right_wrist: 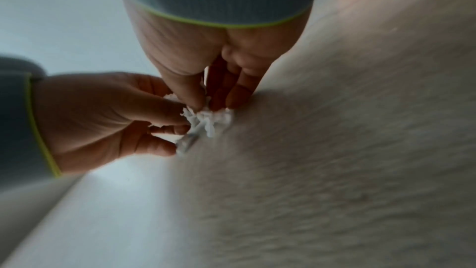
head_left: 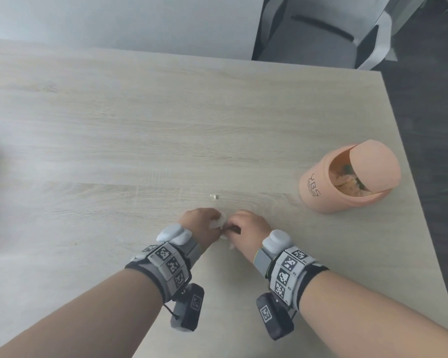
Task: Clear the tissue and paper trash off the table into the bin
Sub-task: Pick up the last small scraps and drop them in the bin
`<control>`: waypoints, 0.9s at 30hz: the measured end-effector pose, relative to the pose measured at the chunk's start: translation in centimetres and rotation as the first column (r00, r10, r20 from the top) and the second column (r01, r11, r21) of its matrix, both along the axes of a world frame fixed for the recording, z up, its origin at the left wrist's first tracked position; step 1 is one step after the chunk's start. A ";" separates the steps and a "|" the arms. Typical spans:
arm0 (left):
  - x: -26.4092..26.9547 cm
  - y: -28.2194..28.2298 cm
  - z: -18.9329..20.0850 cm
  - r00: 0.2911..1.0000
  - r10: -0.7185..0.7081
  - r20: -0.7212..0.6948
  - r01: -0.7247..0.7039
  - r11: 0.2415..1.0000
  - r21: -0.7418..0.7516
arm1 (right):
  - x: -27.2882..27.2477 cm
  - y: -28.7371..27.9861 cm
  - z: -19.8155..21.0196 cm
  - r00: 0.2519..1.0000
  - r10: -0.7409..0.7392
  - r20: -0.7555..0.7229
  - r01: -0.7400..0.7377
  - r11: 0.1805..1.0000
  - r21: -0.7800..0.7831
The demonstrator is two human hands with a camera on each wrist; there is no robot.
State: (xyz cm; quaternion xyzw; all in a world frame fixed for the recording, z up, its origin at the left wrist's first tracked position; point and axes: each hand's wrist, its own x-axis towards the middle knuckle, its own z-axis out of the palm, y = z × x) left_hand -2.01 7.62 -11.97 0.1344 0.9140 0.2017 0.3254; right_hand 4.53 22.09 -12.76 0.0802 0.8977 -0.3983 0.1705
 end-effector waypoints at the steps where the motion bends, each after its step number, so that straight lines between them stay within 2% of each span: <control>1: 0.2 0.1 0.3 0.996 0.088 0.028 -0.090 0.994 0.059 | 0.1 0.0 0.1 0.996 -0.091 0.013 0.091 0.995 -0.031; 4: 0.7 0.3 1.6 0.940 0.293 0.173 -0.332 0.902 0.277 | 0.3 0.2 1.4 0.928 -0.370 0.044 0.372 0.910 -0.182; 6: 0.8 1.3 3.1 0.924 0.314 0.217 -0.375 0.851 0.368 | 0.3 1.0 2.8 0.871 -0.490 0.047 0.481 0.828 -0.289; 11: 1.0 3.5 6.4 0.917 0.299 0.264 -0.398 0.741 0.541 | -0.1 3.3 6.0 0.780 -0.617 0.103 0.598 0.687 -0.413; 15: 0.6 5.7 8.4 0.911 0.292 0.291 -0.412 0.675 0.612 | 0.0 5.3 8.6 0.694 -0.703 0.157 0.640 0.502 -0.581; 17: 0.4 7.4 9.2 0.919 0.264 0.292 -0.392 0.672 0.629 | 0.4 6.6 9.6 0.668 -0.720 0.186 0.634 0.421 -0.649; 20: 0.1 9.5 10.2 0.939 0.212 0.271 -0.340 0.686 0.643 | 1.1 8.4 10.4 0.634 -0.744 0.210 0.638 0.350 -0.686; 23: -0.1 11.6 10.6 0.964 0.171 0.202 -0.261 0.734 0.627 | 2.1 10.2 11.1 0.605 -0.757 0.248 0.626 0.260 -0.736; 25: -0.2 13.3 10.6 0.979 0.150 0.140 -0.204 0.780 0.592 | 3.3 11.7 11.2 0.598 -0.761 0.252 0.615 0.234 -0.753; 27: -0.6 14.5 10.5 0.980 0.169 0.105 -0.198 0.787 0.584 | 4.4 12.6 11.2 0.607 -0.760 0.231 0.619 0.270 -0.738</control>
